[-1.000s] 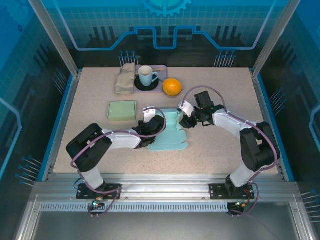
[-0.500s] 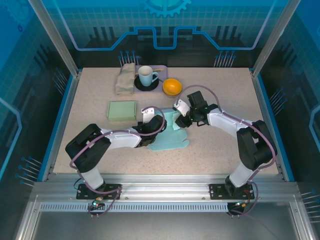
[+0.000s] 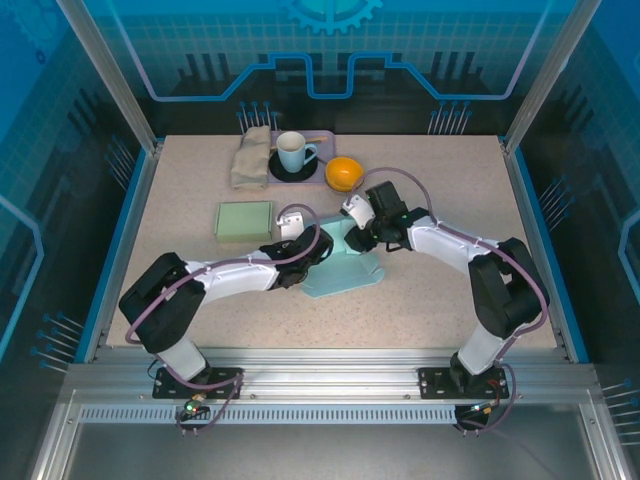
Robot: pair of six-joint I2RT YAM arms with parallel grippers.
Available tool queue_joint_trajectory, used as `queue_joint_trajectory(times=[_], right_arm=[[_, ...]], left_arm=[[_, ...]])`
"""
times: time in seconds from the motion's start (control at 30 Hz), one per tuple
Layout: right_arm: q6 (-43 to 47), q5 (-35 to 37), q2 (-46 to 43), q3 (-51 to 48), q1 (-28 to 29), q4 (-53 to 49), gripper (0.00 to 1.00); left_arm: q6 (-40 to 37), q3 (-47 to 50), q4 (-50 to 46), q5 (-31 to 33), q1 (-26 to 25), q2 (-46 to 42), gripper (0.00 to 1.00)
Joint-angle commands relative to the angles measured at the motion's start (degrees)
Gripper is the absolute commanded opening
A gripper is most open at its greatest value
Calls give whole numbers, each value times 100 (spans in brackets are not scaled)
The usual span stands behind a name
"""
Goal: Fold the paper box
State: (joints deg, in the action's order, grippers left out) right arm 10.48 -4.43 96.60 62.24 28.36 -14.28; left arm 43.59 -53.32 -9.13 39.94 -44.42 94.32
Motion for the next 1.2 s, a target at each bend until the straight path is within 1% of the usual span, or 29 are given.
queue_joint_trajectory(times=[0.0,0.1,0.2,0.23,0.33,0.37,0.43,0.6,0.7,0.77,0.83,0.9,0.93,0.97,1.03,1.07,1.13,1.17], right_arm=[[-109,345,-179,-161,106,242,30],[-160,953,-271,-238,144,247,23],[-321,2374,-229,-169,215,-13,22],[-428,2956,-179,-106,248,-158,22],[-923,4593,61,245,298,-909,23],[-1066,4967,160,354,301,-1112,23],[-1211,5240,276,437,302,-1256,23],[-1909,5125,331,507,206,-1493,24],[-2157,5454,386,513,196,-1562,24],[-2289,5546,386,483,172,-1508,24],[-2497,5502,370,491,131,-1539,24],[-2516,5238,332,476,123,-1431,24],[-2387,4931,267,422,151,-1230,24],[-2181,4438,152,320,177,-900,26],[-1931,3287,-89,61,141,-320,36],[-1869,2677,-197,-39,124,-94,37],[-1809,1942,-273,-108,99,-2,39],[-1796,1735,-277,-106,103,-29,39]], left_arm=[[293,-197,-22,-318,-49,-326,1],[427,-300,-307,-255,-44,-344,1],[593,-399,-577,-132,-45,-346,1],[678,-460,-774,-43,-49,-314,2],[883,-625,-1242,232,-45,-205,2],[973,-675,-1398,327,-48,-159,2],[1091,-702,-1571,433,-44,-117,2],[1153,-659,-1541,432,-46,-125,2],[1186,-687,-1616,444,-49,-114,2],[1191,-675,-1621,444,-44,-107,2],[1215,-654,-1629,444,-51,-82,2],[1236,-648,-1632,434,-53,-48,2],[1241,-638,-1613,412,-49,-37,2],[1233,-620,-1573,390,-47,-28,2],[1223,-583,-1519,365,-49,-28,2],[1227,-579,-1513,376,-49,-28,2],[1226,-587,-1513,400,-56,-37,2],[1226,-592,-1518,408,-48,-37,2]])
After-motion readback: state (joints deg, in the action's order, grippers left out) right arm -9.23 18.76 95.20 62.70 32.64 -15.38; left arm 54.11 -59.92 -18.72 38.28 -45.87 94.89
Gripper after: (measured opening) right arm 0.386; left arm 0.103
